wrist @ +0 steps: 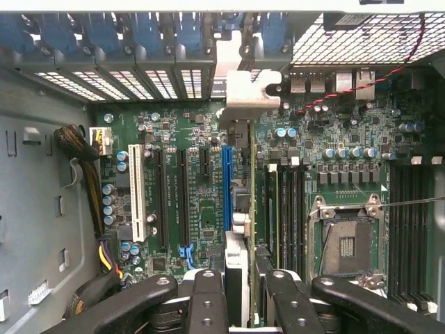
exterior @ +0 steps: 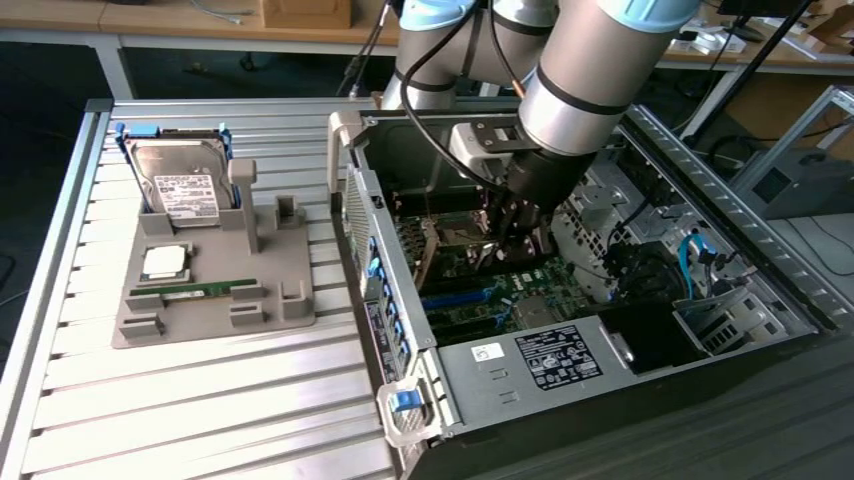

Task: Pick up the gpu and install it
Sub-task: 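Insert the gpu into the slot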

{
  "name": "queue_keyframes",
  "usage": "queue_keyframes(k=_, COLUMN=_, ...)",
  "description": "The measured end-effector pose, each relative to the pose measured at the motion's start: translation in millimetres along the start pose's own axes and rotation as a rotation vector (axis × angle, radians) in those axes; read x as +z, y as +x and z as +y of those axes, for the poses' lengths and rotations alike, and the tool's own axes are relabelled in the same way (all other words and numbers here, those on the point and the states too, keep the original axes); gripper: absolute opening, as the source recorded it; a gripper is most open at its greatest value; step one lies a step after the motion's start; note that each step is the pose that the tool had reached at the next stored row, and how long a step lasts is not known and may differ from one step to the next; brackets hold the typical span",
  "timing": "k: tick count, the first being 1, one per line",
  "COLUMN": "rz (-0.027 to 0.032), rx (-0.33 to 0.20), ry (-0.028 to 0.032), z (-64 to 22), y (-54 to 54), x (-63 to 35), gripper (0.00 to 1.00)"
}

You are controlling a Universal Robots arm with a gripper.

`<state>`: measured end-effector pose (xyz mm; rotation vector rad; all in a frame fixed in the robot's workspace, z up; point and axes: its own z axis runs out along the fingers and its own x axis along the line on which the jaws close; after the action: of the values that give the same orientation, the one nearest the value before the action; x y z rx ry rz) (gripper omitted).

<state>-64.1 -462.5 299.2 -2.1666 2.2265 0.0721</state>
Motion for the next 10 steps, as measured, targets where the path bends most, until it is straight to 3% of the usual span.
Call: queue_keyframes(k=10, rz=0.0001, rx=0.000, ry=0.0000, z=6.2, y=0.7, x=7.4, gripper=0.27)
